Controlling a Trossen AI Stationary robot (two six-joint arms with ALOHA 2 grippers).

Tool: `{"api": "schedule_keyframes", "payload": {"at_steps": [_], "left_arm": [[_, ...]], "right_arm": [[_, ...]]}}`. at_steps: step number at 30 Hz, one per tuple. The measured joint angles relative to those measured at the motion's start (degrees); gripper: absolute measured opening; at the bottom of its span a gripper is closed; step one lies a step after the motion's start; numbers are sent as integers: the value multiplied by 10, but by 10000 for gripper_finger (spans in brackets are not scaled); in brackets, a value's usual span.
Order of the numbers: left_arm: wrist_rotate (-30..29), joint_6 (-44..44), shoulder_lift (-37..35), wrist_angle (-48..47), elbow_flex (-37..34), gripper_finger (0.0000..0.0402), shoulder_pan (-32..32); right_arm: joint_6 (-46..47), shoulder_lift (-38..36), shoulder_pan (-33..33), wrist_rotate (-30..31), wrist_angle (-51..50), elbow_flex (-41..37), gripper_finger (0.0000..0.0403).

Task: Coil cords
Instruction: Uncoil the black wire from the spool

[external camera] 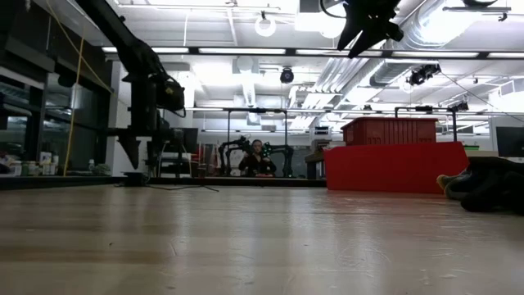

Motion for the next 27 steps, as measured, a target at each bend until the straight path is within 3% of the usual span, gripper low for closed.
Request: {"api": "schedule_keyframes", "payload": {"at_steps": [12, 27], "left_arm": [[-43, 29, 30, 10, 0, 191, 0], [-34, 30, 30, 41, 0, 191, -9]], "right_arm": [[16, 0, 0, 0, 2, 0, 176], [31, 0, 0, 0, 25, 0, 176]]}}
